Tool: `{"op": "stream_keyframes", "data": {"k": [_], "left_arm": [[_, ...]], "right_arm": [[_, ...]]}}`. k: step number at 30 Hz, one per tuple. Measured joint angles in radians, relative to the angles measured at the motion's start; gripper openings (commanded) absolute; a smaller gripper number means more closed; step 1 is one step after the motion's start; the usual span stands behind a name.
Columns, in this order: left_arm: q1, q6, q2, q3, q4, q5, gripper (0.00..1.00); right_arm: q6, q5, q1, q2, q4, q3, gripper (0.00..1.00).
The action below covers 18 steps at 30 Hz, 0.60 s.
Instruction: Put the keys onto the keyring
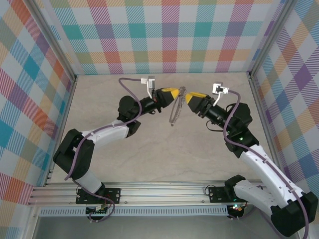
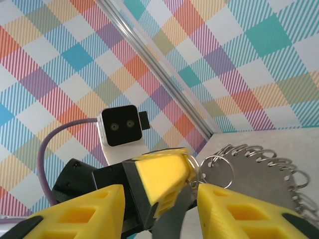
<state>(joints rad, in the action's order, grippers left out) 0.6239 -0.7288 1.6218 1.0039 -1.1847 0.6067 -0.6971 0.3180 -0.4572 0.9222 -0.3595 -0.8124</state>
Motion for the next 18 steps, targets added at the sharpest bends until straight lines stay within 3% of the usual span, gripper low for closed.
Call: {"op": "stream_keyframes", "data": {"k": [18], "left_arm": [[-0.006,-0.077,0.014,0.0,-0.079,-0.018,0.0]], "right_arm": [[-0.101,0.055,0.018,0.158,-0.179,0.026,0.4]]}}
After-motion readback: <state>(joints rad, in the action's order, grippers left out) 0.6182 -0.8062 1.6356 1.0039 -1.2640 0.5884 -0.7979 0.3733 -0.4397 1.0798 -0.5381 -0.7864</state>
